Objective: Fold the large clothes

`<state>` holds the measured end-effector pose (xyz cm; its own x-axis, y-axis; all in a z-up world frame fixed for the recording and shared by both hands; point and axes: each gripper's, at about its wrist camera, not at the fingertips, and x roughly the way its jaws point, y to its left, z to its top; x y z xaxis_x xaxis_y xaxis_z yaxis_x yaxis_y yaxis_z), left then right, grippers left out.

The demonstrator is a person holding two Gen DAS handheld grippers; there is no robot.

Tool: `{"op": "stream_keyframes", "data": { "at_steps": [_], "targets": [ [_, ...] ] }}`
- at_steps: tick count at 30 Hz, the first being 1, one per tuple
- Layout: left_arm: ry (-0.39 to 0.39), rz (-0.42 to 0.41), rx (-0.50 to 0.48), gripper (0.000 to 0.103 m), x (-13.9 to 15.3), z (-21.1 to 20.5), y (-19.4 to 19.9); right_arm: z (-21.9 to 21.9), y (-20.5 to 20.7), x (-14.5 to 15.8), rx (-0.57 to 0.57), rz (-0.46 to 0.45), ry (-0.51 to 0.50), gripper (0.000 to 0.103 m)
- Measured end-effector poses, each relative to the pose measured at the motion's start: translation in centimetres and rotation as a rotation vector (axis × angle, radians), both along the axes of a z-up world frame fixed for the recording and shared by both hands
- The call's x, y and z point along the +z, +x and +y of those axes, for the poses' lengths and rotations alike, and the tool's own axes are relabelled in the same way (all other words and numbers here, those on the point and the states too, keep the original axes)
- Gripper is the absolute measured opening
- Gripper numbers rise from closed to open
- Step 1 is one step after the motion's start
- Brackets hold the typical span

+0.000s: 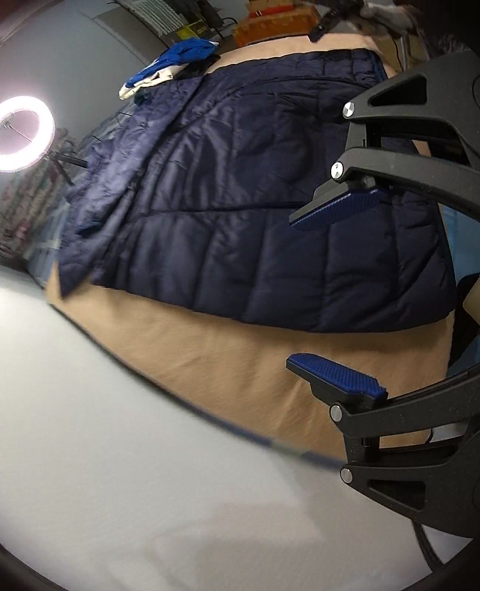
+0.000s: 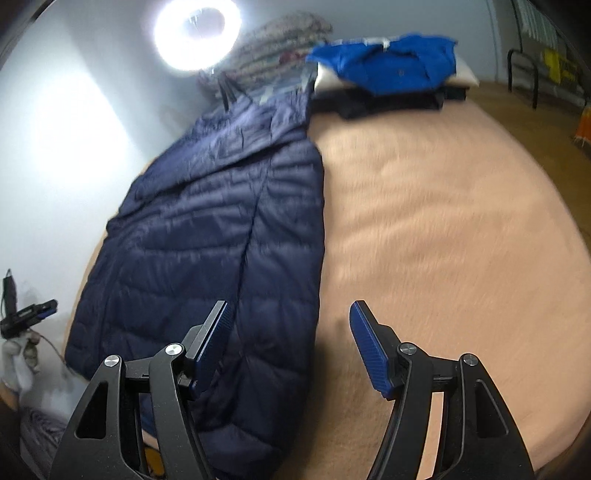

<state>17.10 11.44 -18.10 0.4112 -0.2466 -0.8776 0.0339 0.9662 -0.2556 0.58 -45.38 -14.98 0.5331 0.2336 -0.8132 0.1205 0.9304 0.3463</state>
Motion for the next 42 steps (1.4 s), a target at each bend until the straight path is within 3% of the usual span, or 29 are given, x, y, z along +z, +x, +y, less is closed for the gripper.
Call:
{"op": "stream_keyframes", "data": {
  "at_steps": [8,16,17,21,22,24,28,33,42],
  "targets": [
    [-0.091,0.121,0.045,0.071,-3.5,0.9,0.1,0.6,-0.1,-3.3,0.057,0.088,0.192,0.066],
    [-0.140,0.160,0.036,0.071,-4.7,0.3,0.7,0.3,0.4,-4.2,0.046,0.097,0.294,0.066],
    [-0.142,0.164,0.027,0.069,-4.8,0.0,0.8,0.3,0.4,-4.2,0.051,0.097,0.300,0.066],
    [-0.134,0.170,-0.017,0.047,-4.9,-1.3,1.1,0.7,0.5,-4.4,0.075,0.096,0.331,0.066],
    [-0.131,0.170,-0.029,0.042,-4.9,-1.6,1.1,0.9,0.6,-4.4,0.080,0.096,0.336,0.063],
    [-0.135,0.169,-0.049,0.022,-4.8,-2.2,1.2,1.5,0.7,-4.6,0.107,0.112,0.354,0.051],
    [-0.152,0.145,-0.057,0.010,-4.0,-2.8,1.1,2.7,1.1,-4.9,0.149,0.139,0.379,0.011],
    [-0.219,0.067,-0.036,0.008,-1.4,-2.3,0.8,3.8,1.1,-3.0,0.169,0.090,0.306,0.005],
    [-0.296,-0.070,-0.003,0.006,3.0,-0.9,0.0,3.6,0.3,1.9,0.145,-0.049,0.292,0.003]
  ]
}}
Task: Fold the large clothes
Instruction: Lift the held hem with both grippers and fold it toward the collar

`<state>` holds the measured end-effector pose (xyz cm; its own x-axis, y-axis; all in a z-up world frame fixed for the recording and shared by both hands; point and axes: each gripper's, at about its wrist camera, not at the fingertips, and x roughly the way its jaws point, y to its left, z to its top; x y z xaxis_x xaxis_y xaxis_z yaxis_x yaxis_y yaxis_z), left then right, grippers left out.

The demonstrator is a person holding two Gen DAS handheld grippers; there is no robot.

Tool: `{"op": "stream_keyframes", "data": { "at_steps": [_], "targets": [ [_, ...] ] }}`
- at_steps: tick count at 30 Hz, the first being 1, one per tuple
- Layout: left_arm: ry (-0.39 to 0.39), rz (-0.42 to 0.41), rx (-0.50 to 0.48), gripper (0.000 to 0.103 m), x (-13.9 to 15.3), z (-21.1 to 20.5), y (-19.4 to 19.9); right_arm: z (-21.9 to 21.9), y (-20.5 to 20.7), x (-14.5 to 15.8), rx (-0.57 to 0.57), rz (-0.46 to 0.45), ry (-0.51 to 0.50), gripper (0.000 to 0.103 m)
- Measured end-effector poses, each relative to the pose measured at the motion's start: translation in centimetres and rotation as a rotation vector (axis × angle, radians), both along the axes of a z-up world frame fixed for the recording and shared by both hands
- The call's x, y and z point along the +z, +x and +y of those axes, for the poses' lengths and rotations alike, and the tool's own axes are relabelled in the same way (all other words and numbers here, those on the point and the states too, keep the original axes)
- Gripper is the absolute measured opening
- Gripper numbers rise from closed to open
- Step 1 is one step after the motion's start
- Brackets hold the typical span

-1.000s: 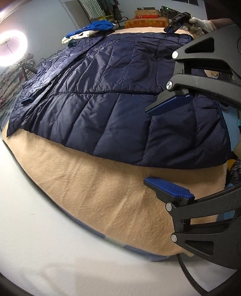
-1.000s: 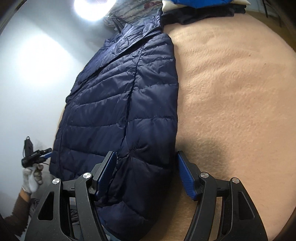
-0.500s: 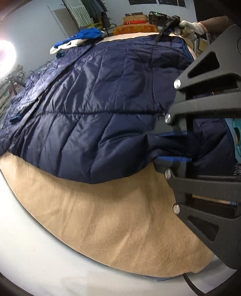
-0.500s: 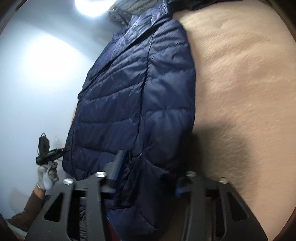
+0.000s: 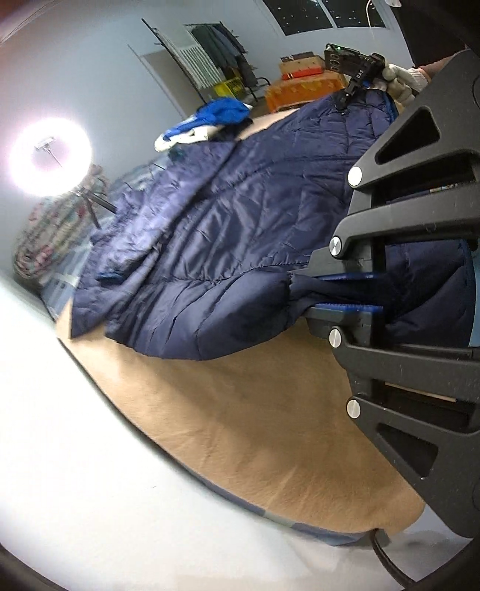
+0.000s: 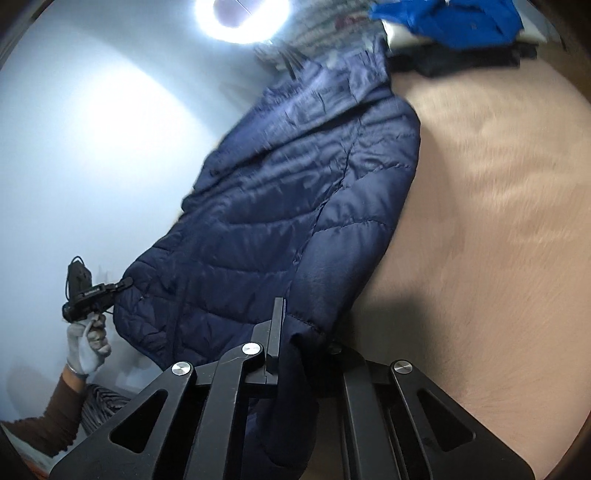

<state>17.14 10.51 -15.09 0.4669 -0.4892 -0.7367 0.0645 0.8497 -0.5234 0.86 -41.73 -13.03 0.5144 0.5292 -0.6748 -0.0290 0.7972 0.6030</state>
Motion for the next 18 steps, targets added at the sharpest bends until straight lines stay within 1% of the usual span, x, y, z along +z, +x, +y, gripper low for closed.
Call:
{"op": "stream_keyframes", "data": {
  "at_steps": [4,6,12,15,18],
  "targets": [
    [-0.020,-0.054,0.024,0.006,1.6,0.7,-0.7,-1.3,-0.9,2.2,-0.031,-0.062,0.003,0.003],
    [-0.040,-0.068,0.037,0.006,2.1,1.2,-1.1,-1.6,-1.2,3.0,-0.044,-0.083,0.006,0.003],
    [-0.059,-0.103,0.038,0.005,3.6,1.5,-2.6,-1.1,-1.9,4.2,-0.040,-0.118,0.037,0.002],
    [-0.046,-0.117,0.032,0.005,4.5,1.5,-2.6,-1.2,-1.0,4.8,-0.037,-0.126,0.035,0.002],
    [-0.039,-0.120,0.032,0.005,5.7,1.4,-1.0,-1.6,1.4,5.3,-0.045,-0.125,0.025,0.002]
  ]
}}
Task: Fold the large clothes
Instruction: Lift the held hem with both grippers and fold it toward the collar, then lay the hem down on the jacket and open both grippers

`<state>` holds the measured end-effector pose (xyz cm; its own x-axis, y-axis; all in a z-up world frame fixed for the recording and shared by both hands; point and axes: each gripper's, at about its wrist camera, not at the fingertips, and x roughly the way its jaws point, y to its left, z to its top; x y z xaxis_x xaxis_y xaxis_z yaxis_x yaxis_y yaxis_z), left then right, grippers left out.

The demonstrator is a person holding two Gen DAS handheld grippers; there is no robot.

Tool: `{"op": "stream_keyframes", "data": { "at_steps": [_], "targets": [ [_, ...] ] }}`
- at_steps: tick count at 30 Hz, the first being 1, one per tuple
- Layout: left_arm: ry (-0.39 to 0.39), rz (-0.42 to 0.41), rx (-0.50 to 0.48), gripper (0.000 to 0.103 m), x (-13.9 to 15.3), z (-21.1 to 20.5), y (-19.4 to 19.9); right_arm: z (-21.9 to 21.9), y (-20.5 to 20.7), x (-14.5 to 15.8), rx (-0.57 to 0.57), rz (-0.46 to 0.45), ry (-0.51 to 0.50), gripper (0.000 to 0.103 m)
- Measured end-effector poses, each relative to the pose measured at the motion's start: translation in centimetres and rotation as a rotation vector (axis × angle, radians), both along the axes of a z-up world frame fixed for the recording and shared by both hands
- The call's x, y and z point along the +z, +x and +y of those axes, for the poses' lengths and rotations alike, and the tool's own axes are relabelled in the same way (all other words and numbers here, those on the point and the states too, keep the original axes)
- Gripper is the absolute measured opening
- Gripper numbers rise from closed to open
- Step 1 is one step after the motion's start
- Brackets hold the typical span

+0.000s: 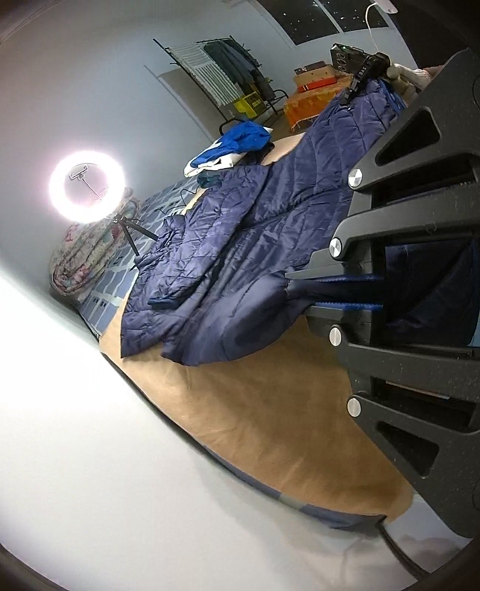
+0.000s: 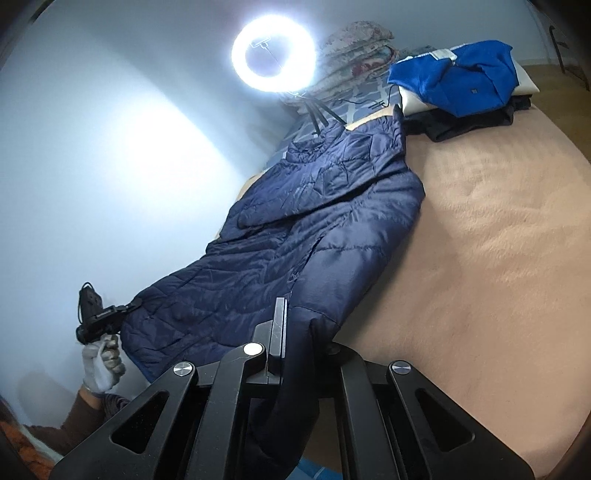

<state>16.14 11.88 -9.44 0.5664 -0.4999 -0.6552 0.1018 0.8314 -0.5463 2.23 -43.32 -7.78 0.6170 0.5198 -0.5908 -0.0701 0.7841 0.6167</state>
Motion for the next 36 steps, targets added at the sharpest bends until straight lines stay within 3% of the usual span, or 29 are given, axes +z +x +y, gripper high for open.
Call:
{"op": "stream_keyframes", "data": {
  "at_steps": [9,16,24,36],
  "targets": [
    [0.061,-0.100,-0.008,0.005,5.7,-2.5,7.7,-0.7,7.3,4.0,-0.008,-0.048,-0.042,0.002],
    [0.092,-0.106,0.002,0.005,6.0,-5.2,15.4,-1.5,14.7,4.6,-0.030,-0.028,-0.089,0.002],
    [0.148,-0.058,0.037,0.005,2.3,-7.8,24.0,-2.8,22.4,2.3,-0.081,0.031,-0.137,0.003],
    [0.218,0.055,0.055,0.005,-5.9,-10.8,33.0,-4.3,30.7,-5.9,-0.132,0.172,-0.219,0.002]
  ]
}}
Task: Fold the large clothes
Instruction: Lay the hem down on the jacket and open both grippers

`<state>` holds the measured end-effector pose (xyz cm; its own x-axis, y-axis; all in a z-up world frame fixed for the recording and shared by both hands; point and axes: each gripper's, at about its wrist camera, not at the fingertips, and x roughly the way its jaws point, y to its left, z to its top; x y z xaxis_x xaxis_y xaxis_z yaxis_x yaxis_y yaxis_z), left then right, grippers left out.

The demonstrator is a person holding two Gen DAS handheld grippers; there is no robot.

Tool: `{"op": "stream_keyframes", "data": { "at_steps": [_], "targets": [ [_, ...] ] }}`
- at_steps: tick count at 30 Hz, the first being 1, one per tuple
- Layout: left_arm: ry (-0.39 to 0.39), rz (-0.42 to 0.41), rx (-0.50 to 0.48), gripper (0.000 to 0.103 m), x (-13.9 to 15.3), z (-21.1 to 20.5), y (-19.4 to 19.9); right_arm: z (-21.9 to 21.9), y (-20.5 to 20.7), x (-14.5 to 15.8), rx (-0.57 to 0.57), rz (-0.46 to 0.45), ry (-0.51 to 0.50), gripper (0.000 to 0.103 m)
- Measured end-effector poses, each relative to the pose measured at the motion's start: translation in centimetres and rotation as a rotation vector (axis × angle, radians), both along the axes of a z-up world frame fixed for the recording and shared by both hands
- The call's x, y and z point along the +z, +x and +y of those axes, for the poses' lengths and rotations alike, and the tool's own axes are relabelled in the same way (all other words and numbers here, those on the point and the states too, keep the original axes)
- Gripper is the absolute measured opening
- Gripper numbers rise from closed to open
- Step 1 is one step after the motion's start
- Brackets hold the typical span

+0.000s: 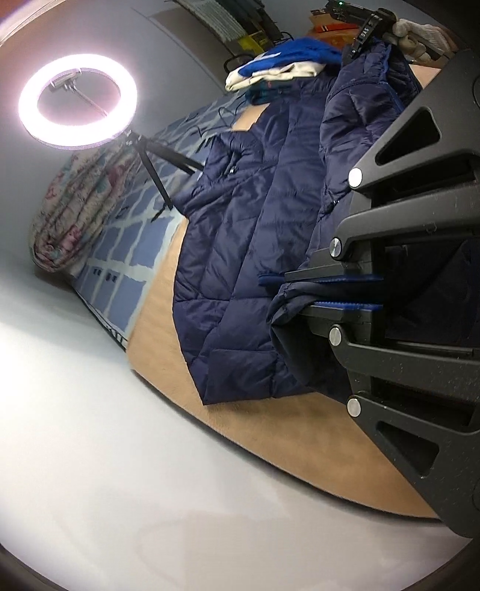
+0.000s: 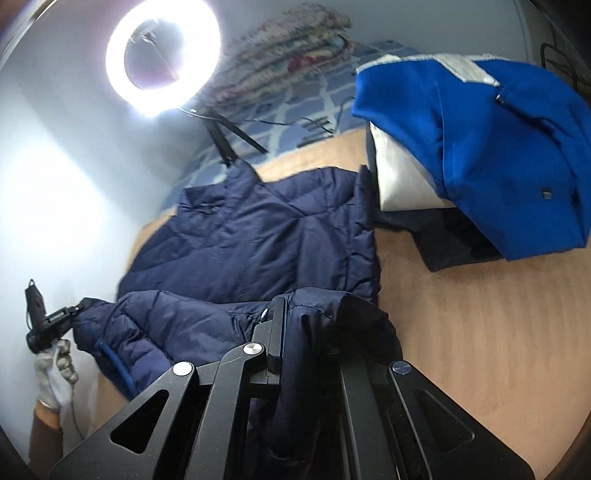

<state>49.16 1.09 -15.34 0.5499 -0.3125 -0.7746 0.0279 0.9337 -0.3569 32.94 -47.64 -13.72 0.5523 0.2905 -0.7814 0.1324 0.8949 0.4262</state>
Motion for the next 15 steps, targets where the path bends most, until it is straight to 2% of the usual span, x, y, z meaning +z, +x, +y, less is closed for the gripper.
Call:
{"op": "stream_keyframes", "data": {
  "at_steps": [4,7,9,11,13,15],
  "targets": [
    [0.004,0.023,-0.002,0.007,-1.3,-0.1,1.5,-0.4,1.2,-1.5,0.029,0.026,0.000,0.003],
    [-0.008,0.042,-0.002,0.030,-1.4,0.4,2.1,-1.0,1.3,-1.6,0.051,0.024,0.031,0.007],
    [-0.031,0.028,0.001,0.052,-0.7,1.0,2.2,-1.8,1.1,-1.2,0.062,0.029,0.065,0.012],
    [-0.047,0.008,0.008,0.058,0.4,1.7,2.2,-2.6,0.7,-0.6,0.064,0.031,0.081,0.023],
    [-0.040,-0.027,-0.003,0.058,1.9,2.4,1.8,-3.7,-0.3,0.7,0.059,-0.001,0.084,0.034],
    [-0.013,-0.062,-0.021,0.058,3.1,3.1,1.0,-4.7,-1.8,2.0,0.047,-0.054,0.080,0.035]
  ]
}}
